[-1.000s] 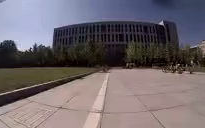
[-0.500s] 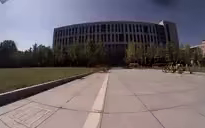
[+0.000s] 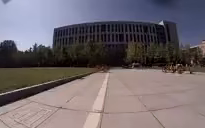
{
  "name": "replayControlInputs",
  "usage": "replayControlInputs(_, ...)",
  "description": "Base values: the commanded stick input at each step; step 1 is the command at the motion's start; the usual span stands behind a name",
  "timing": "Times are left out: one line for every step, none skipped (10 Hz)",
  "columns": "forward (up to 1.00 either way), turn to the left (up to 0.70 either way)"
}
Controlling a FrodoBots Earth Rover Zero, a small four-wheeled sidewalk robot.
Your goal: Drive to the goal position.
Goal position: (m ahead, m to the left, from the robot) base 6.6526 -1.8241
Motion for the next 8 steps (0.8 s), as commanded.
replayControlInputs(0.48, 0.02)
replayControlInputs(0.58, 0.02)
replayControlInputs(0.67, 0.02)
replayControlInputs(0.70, 0.02)
replayControlInputs(0.70, 0.02)
replayControlInputs(0.70, 0.02)
replayControlInputs(0.70, 0.02)
replayControlInputs(0.70, 0.02)
